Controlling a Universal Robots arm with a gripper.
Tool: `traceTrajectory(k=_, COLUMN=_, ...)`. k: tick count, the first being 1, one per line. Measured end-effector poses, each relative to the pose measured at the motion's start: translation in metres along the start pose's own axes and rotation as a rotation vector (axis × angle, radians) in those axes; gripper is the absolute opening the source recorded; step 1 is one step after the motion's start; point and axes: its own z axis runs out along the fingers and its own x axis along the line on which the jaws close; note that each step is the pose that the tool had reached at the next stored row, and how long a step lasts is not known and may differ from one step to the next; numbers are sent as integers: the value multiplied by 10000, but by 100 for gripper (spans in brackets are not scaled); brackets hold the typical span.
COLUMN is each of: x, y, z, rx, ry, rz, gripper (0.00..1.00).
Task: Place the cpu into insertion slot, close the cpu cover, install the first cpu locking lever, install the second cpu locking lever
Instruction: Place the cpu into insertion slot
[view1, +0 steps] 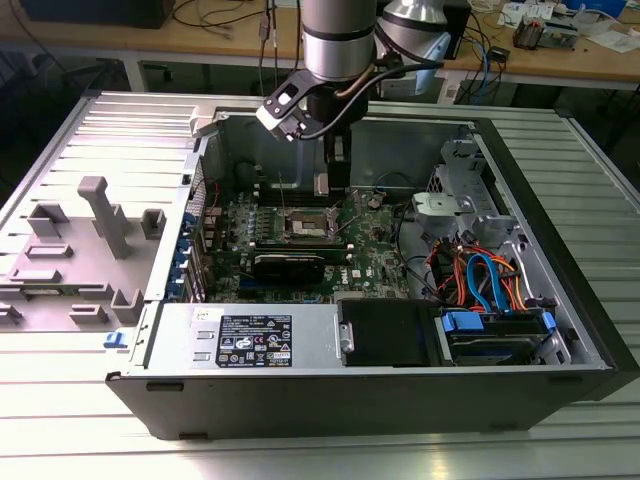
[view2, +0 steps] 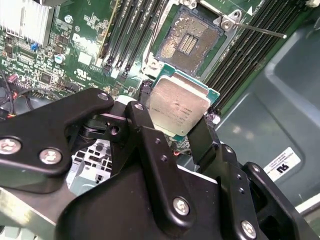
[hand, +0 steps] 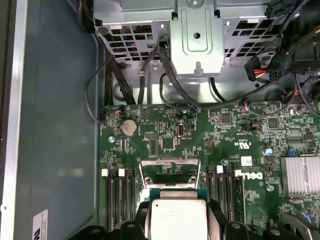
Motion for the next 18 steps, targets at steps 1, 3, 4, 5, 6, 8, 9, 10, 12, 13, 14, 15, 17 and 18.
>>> traceTrajectory(k=1, x=-1, y=-23, z=22, rx=-31, ry=3, rz=-16, gripper=55)
traceTrajectory(k=3, x=-3, y=-95, z=54, rx=-34, ry=7, rz=-38, gripper=55)
traceTrajectory(k=4, x=-4, y=-131, z=62, rx=-33, ry=14, rz=-41, gripper=55)
traceTrajectory(k=5, x=-6, y=-183, z=75, rx=-33, ry=25, rz=-48, gripper=55)
traceTrajectory(k=6, x=-7, y=-221, z=85, rx=-32, ry=32, rz=-49, gripper=55)
traceTrajectory(k=8, x=-7, y=-233, z=86, rx=-42, ry=32, rz=-50, gripper=55)
traceTrajectory(k=9, x=-7, y=-233, z=85, rx=-42, ry=32, rz=-50, gripper=55)
traceTrajectory(k=10, x=-7, y=-233, z=86, rx=-43, ry=33, rz=-50, gripper=55)
traceTrajectory(k=12, x=-7, y=-233, z=85, rx=-44, ry=32, rz=-50, gripper=55)
traceTrajectory(k=13, x=-7, y=-233, z=85, rx=-45, ry=32, rz=-50, gripper=55)
traceTrajectory(k=14, x=-7, y=-233, z=85, rx=-45, ry=32, rz=-50, gripper=55)
traceTrajectory(k=15, x=-7, y=-233, z=85, rx=-46, ry=32, rz=-50, gripper=55)
traceTrajectory(k=17, x=-7, y=-233, z=85, rx=-48, ry=33, rz=-50, gripper=55)
traceTrajectory(k=18, x=-7, y=-233, z=85, rx=-47, ry=32, rz=-50, gripper=55)
